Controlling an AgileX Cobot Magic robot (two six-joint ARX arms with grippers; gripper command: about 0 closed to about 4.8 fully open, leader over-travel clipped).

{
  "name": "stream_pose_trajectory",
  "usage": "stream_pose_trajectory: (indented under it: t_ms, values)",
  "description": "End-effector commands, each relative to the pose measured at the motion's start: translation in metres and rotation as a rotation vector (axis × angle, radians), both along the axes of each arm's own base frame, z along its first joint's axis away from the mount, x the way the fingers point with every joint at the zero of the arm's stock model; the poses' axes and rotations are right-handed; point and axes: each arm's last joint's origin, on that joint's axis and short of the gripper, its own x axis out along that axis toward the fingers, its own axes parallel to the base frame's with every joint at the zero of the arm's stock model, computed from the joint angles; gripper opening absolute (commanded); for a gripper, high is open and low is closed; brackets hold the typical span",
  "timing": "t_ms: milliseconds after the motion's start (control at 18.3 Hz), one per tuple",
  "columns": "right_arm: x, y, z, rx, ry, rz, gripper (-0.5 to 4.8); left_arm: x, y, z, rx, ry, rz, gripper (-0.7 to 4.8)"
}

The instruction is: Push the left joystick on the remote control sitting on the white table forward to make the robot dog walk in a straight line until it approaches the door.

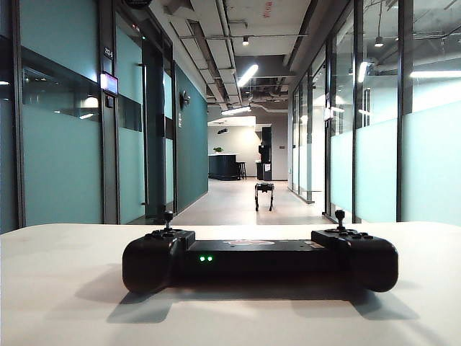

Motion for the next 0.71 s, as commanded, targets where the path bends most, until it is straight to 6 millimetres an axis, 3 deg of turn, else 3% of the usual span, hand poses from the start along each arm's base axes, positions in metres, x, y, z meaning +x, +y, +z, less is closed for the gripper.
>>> stream_pose_trajectory:
  t_ms: [55, 709]
  values:
    - [-0.003, -0.007, -0.005, 0.005, -0.045, -0.055, -0.01, 0.000, 0.000, 0.001, 0.000, -0.010, 0.000, -0.05]
    - [-0.004, -0.012, -0.041, 0.007, -0.080, -0.103, -0.01, 0.000, 0.000, 0.001, 0.000, -0.010, -0.001, -0.05]
